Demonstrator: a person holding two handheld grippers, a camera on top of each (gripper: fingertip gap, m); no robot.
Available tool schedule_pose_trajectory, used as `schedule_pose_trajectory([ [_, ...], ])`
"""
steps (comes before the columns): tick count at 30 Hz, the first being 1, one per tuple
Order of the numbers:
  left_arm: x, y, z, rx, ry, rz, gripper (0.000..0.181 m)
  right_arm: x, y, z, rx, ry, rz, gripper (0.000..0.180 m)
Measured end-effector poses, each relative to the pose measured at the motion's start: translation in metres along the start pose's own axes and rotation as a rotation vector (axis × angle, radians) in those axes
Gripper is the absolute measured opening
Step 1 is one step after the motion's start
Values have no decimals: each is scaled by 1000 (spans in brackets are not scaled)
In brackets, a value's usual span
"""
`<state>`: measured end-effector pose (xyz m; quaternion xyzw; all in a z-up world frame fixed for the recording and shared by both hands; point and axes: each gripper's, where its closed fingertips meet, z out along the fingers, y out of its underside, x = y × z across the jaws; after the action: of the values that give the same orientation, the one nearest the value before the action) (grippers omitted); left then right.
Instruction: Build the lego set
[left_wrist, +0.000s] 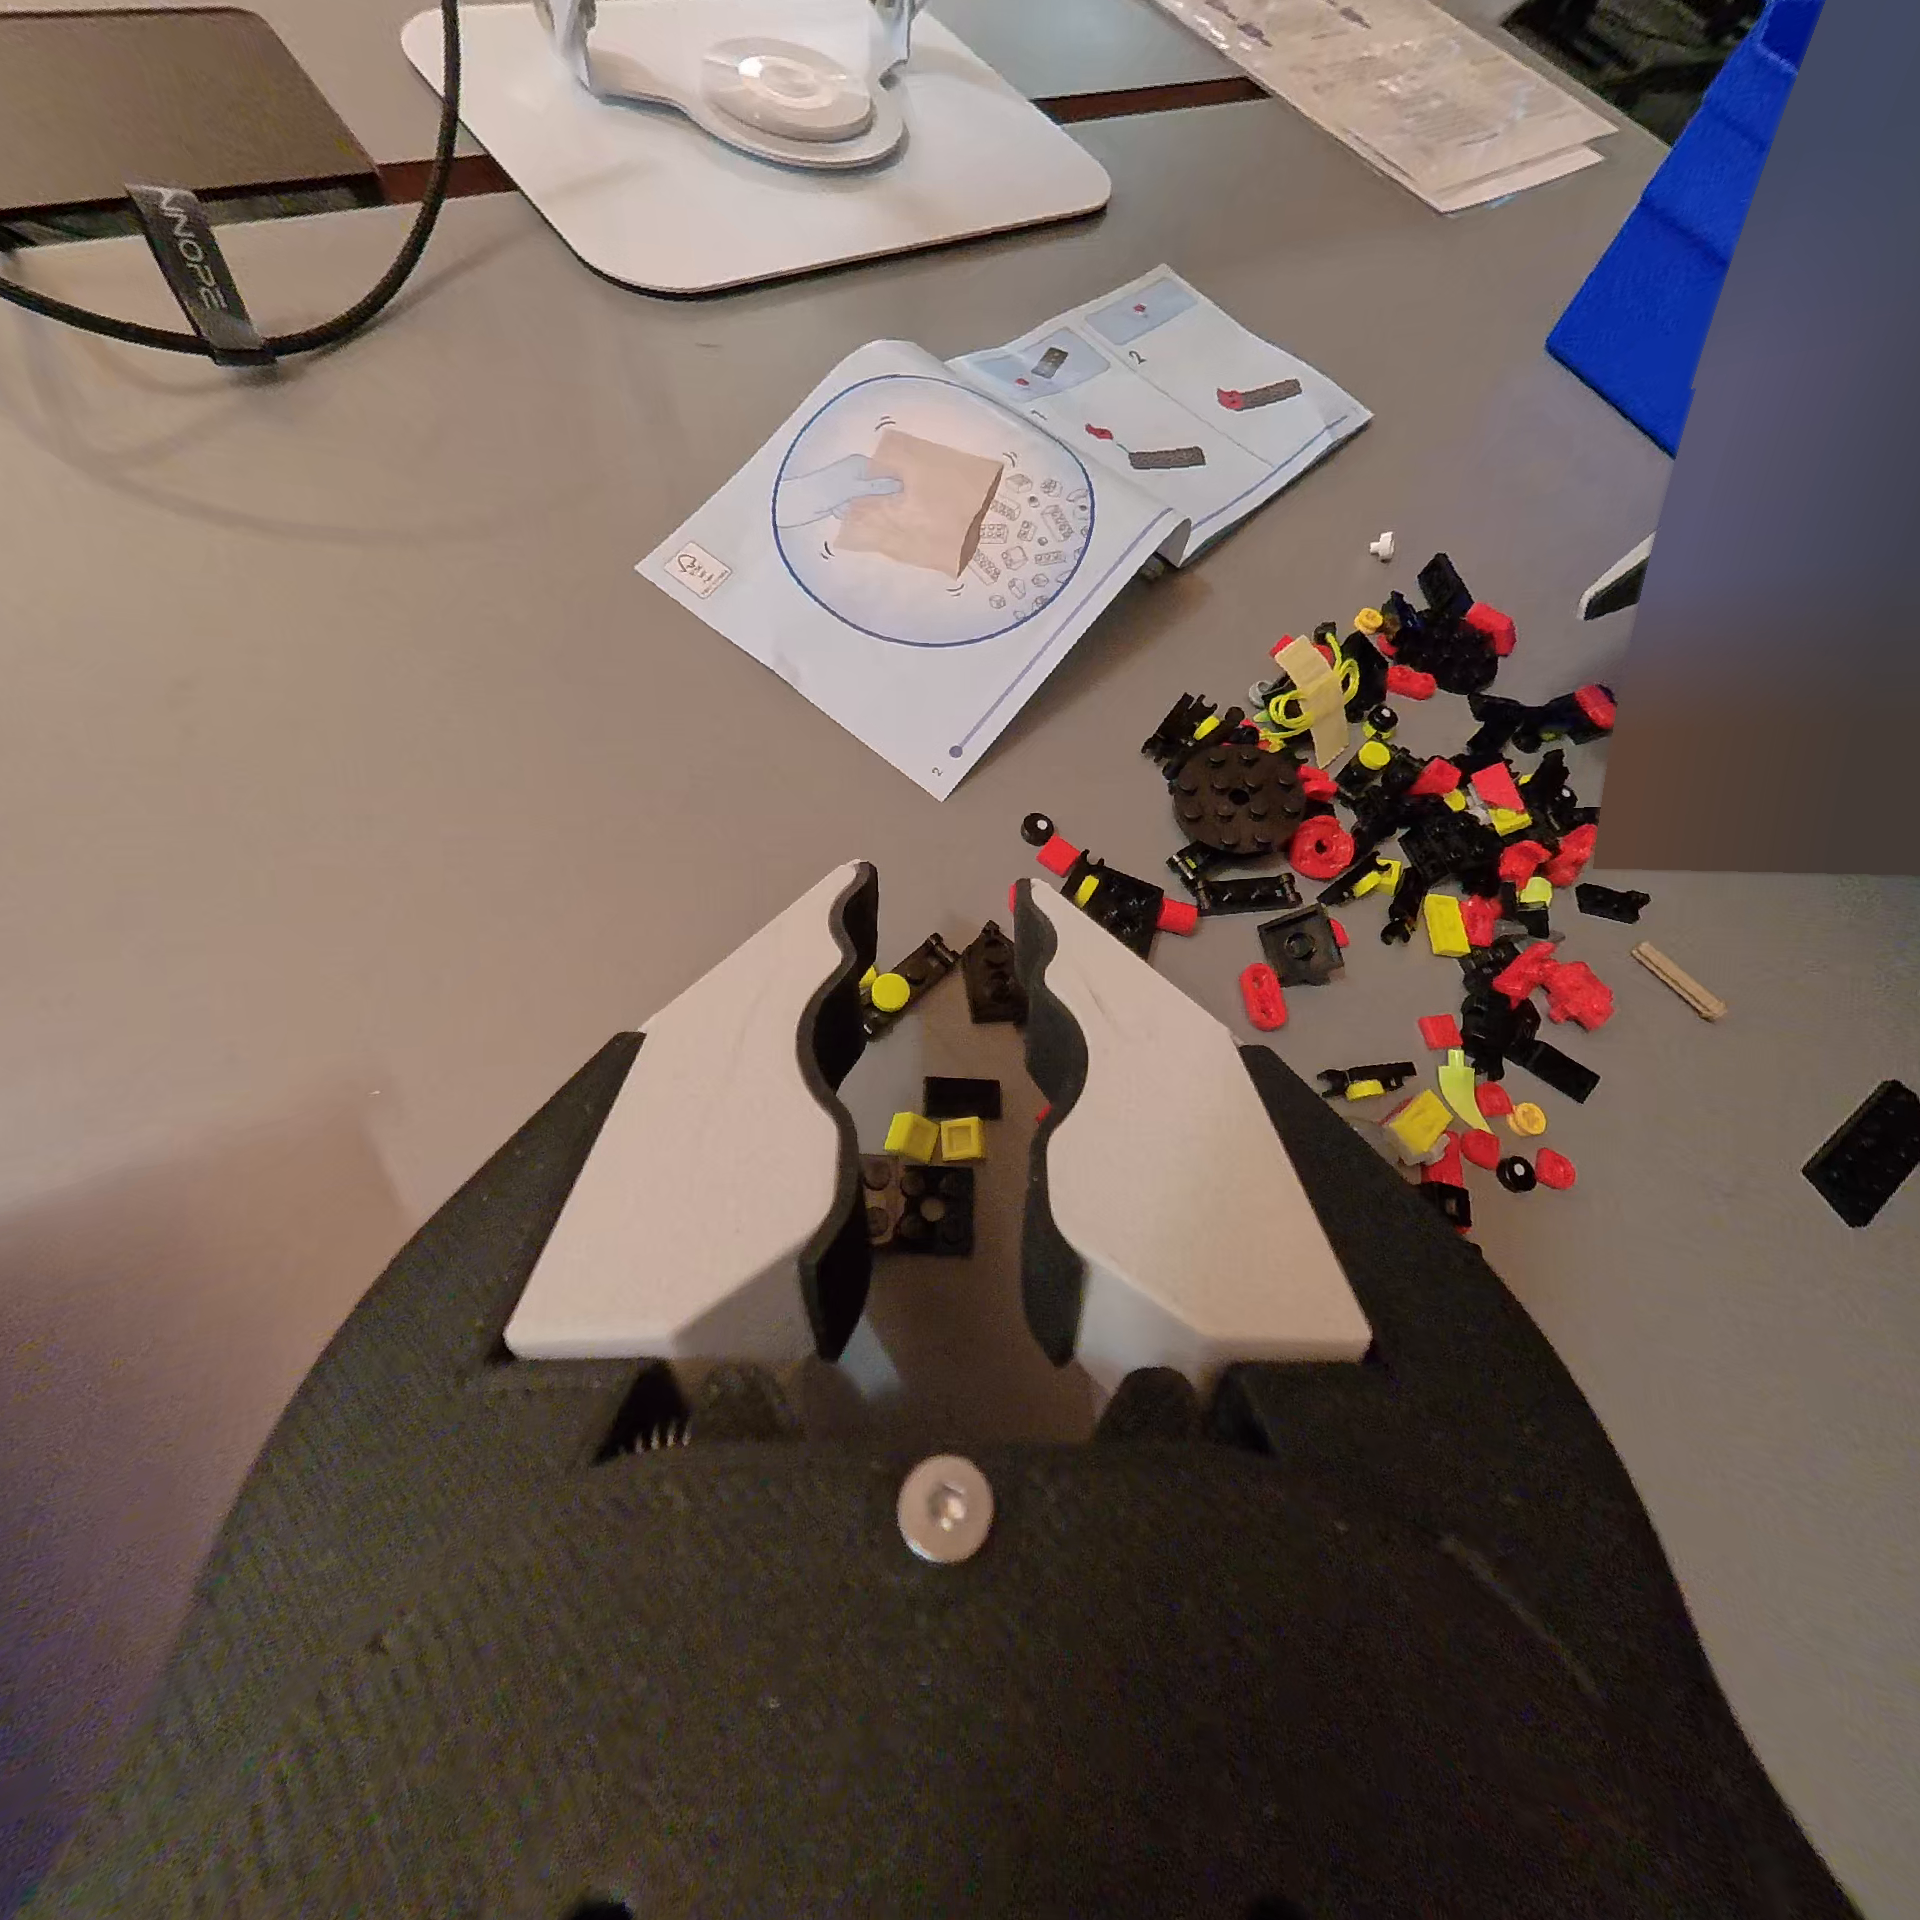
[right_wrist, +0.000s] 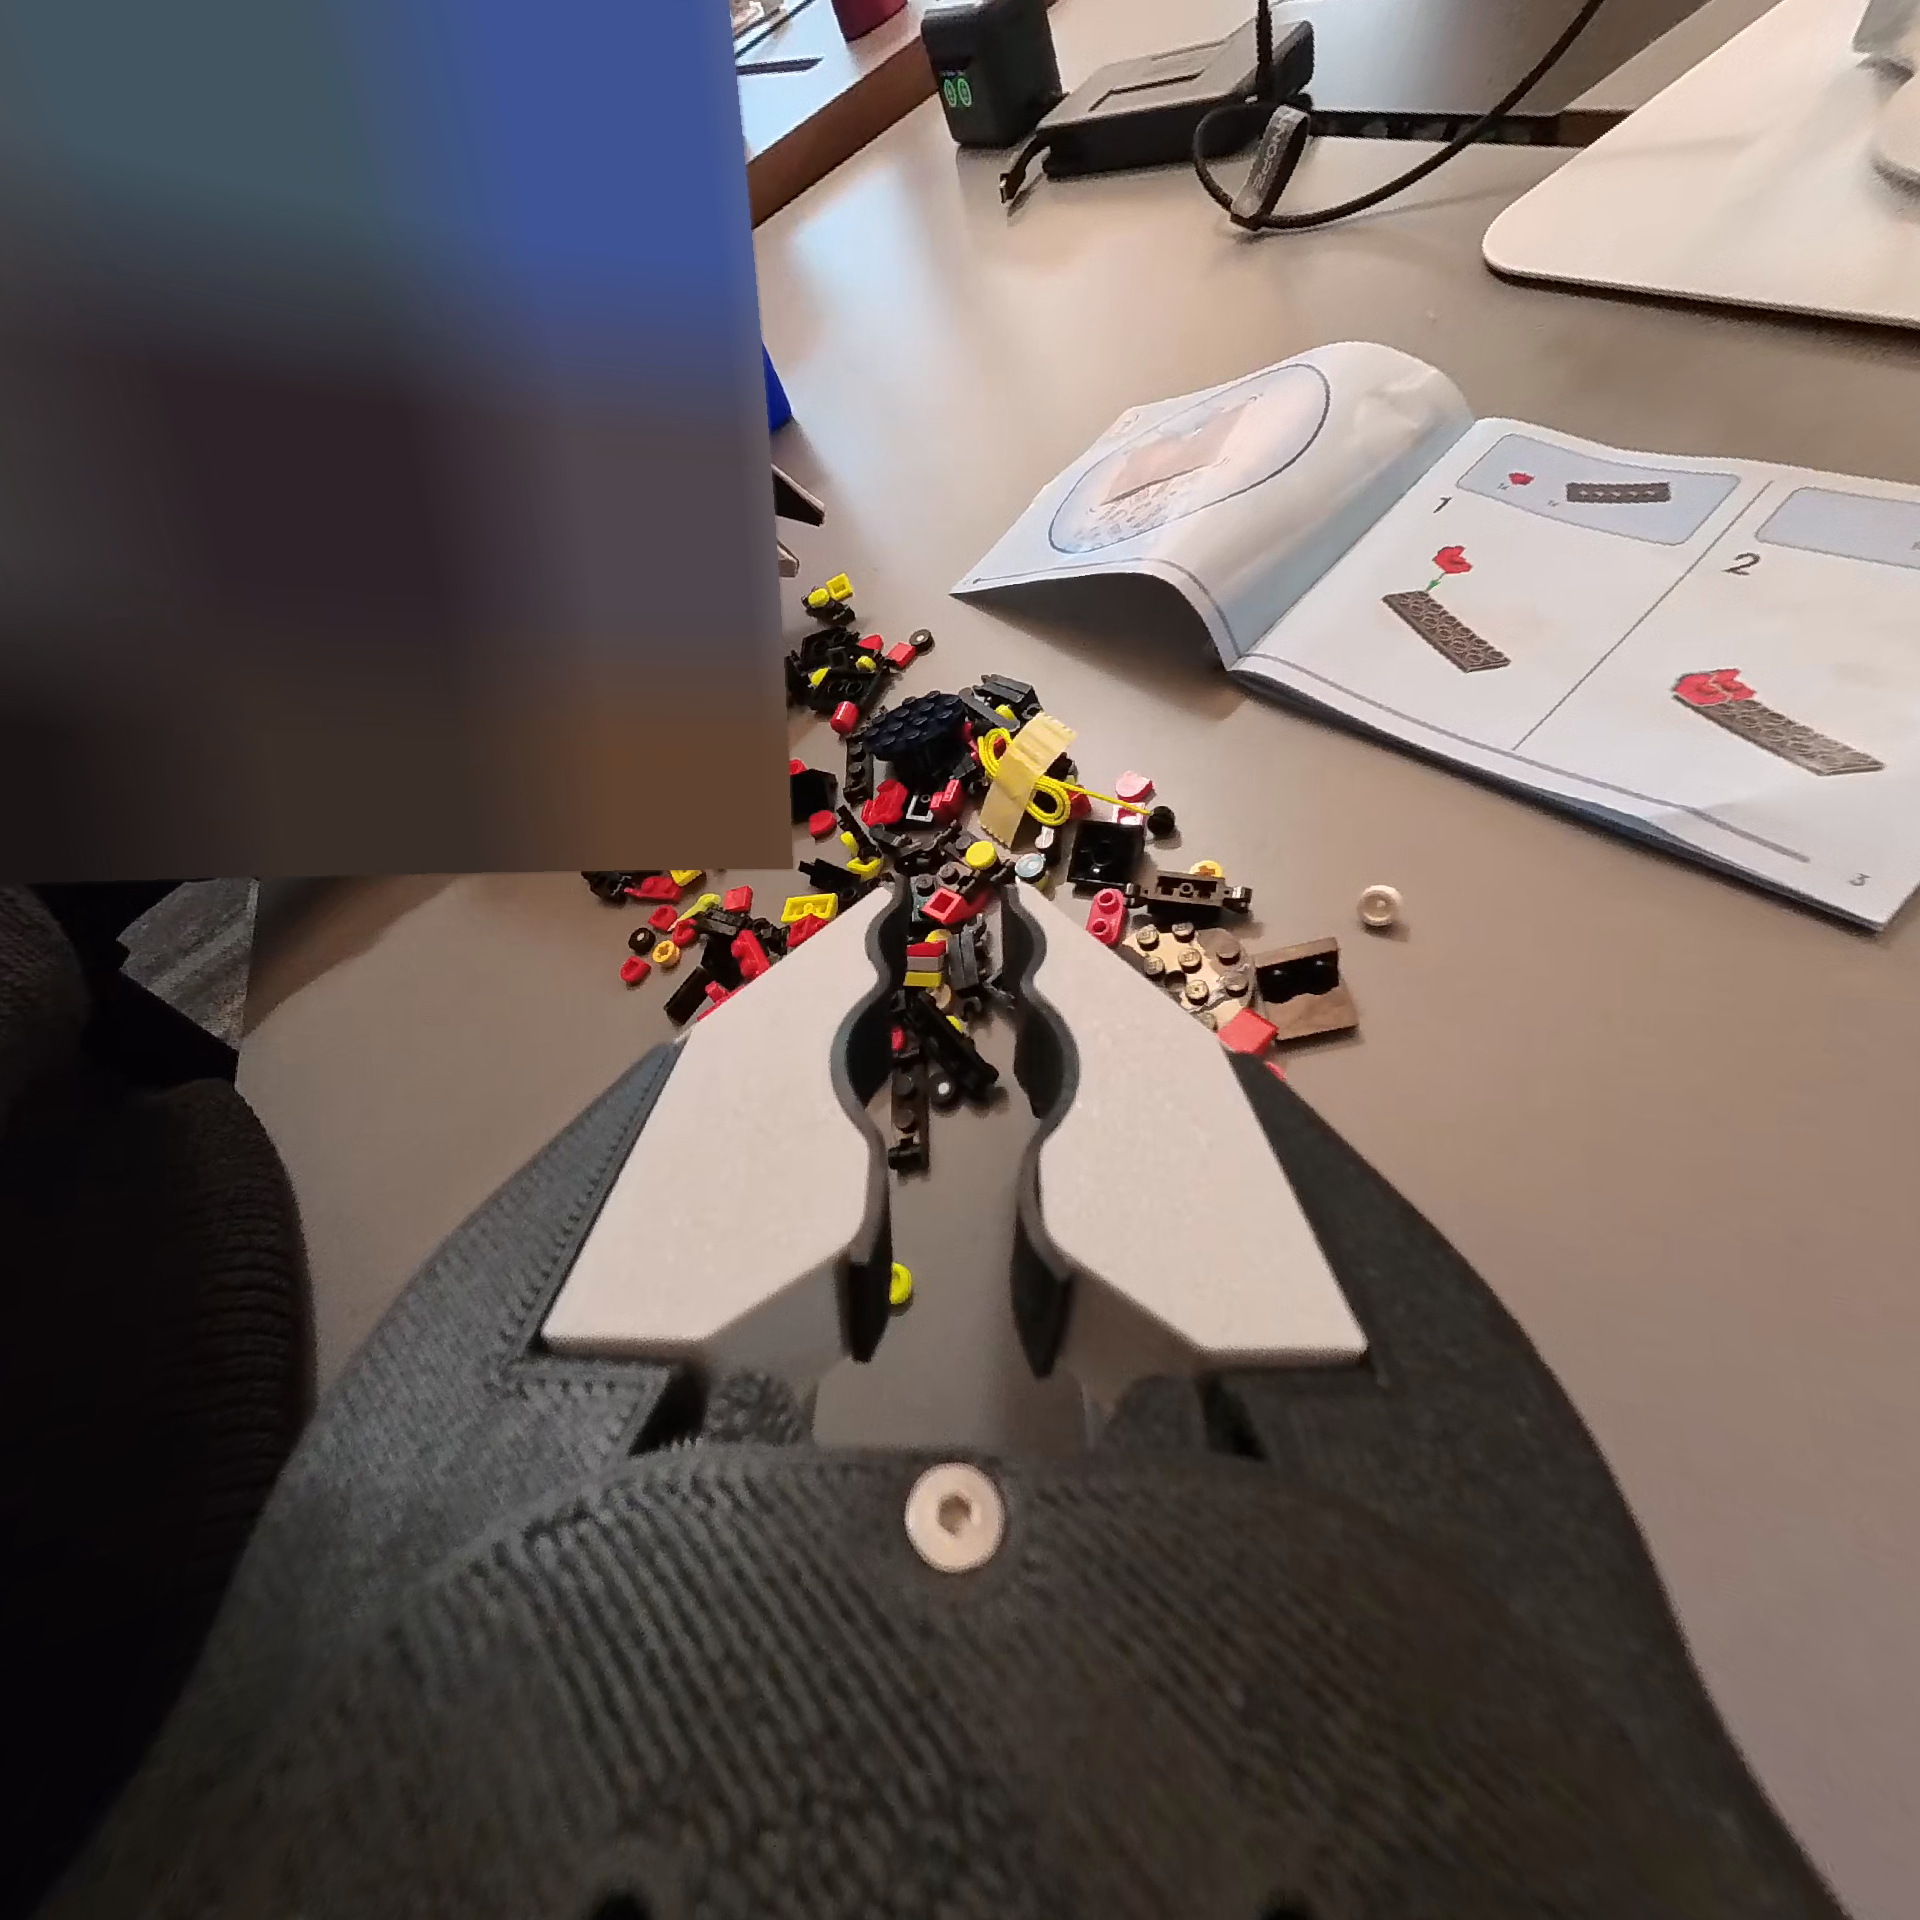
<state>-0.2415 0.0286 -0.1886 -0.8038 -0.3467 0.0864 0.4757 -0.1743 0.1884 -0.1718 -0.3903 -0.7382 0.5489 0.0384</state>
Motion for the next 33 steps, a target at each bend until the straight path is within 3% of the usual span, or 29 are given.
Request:
schedule_pose_trajectory([
  [7,1,1,1,-11,1,9,24,3,1,0,-12,27,-26,14],
  [11,1,1,1,-11,1,10,24,23,10,-6,-81,158,-100,10],
  [14,1,1,1,-10,7,3,24,38,4,-13,-55,261,-120,25],
  [18,0,1,1,-8,12,-15,24,44,-1,-18,-22,288,-97,22],
  [22,0,2,2,-15,15,-18,25,66,15,-25,-115,406,-73,18],
  [33,-1,3,3,-27,24,-28,25,56,26,-17,-181,346,-75,11],
])
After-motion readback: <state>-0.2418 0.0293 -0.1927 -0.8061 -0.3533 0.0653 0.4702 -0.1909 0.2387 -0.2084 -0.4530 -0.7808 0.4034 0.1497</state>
